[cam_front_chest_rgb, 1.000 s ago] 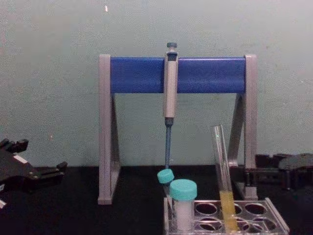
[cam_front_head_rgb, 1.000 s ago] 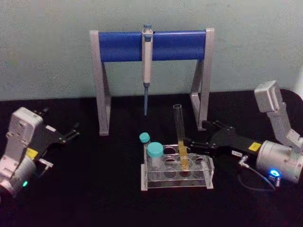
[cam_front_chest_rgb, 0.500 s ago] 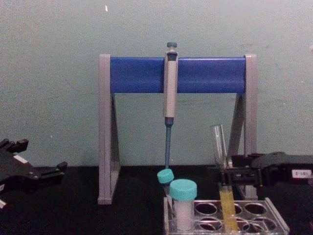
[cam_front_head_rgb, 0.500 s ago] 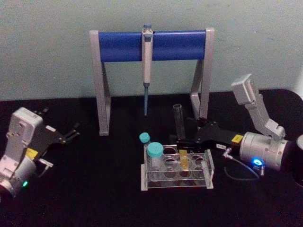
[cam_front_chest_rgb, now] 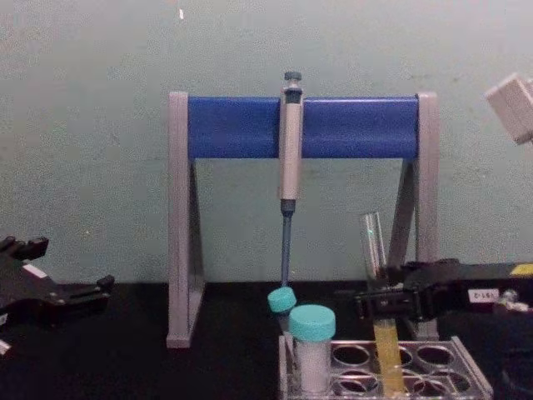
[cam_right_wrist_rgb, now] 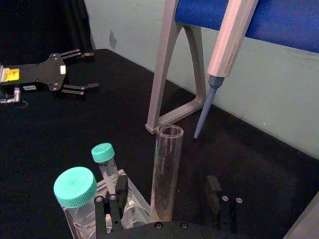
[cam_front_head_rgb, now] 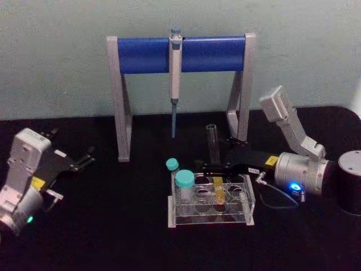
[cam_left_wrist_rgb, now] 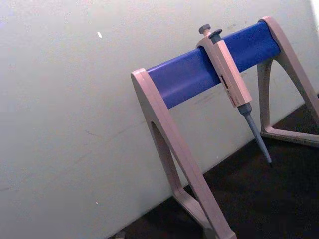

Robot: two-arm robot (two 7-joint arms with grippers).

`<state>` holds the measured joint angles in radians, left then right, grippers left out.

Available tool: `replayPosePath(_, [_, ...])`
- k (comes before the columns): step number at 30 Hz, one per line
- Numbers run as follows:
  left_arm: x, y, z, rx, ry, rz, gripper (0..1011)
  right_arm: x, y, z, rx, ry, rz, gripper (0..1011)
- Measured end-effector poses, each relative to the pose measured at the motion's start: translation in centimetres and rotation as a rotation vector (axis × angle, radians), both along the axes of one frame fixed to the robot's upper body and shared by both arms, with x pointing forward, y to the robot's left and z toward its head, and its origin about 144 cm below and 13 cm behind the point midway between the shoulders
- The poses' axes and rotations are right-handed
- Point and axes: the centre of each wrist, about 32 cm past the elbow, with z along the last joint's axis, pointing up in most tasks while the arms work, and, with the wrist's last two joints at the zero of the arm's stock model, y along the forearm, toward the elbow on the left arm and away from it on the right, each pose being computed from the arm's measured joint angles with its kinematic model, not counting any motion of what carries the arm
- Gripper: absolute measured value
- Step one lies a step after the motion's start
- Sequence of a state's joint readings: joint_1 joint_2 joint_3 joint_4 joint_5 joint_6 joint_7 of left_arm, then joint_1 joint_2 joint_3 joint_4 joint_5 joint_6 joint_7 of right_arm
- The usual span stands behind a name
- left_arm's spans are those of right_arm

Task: Pick up the test tube from the test tube rack, shake it, then place it back into the test tube rack.

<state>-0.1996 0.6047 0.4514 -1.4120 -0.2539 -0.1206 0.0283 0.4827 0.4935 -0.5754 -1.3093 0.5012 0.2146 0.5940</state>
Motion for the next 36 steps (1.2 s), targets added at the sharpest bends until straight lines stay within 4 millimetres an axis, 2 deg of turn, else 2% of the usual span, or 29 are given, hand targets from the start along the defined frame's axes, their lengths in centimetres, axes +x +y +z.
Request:
replayPosePath(12, [0.0, 0.0, 0.0, 0.0, 0.0, 0.0, 1010, -0.07, -0.06, 0.0, 0.001, 0.0, -0.001, 1002])
replayPosePath(15, [0.0, 0.0, 0.0, 0.0, 0.0, 0.0, 1010, -0.09, -0.09, 0.01, 0.002, 0.0, -0.002, 961])
replayPosePath(22, [0.0, 0.0, 0.0, 0.0, 0.0, 0.0, 1009, -0.14, -0.1, 0.0, 0.004, 0.001, -0.002, 785])
replayPosePath(23, [0.0, 0.0, 0.0, 0.0, 0.0, 0.0, 1010, -0.14, -0.11, 0.0, 0.004, 0.001, -0.003, 730])
replayPosePath(26, [0.0, 0.0, 0.0, 0.0, 0.0, 0.0, 1009, -0.14, -0.12, 0.02, 0.004, 0.001, -0.003, 688])
replayPosePath(33, [0.0, 0.0, 0.0, 0.0, 0.0, 0.0, 1009, -0.15, -0.15, 0.03, 0.005, 0.002, -0.004, 400])
replayPosePath(36, [0.0, 0.0, 0.0, 0.0, 0.0, 0.0, 1009, -0.16, -0.16, 0.03, 0.005, 0.002, -0.004, 323])
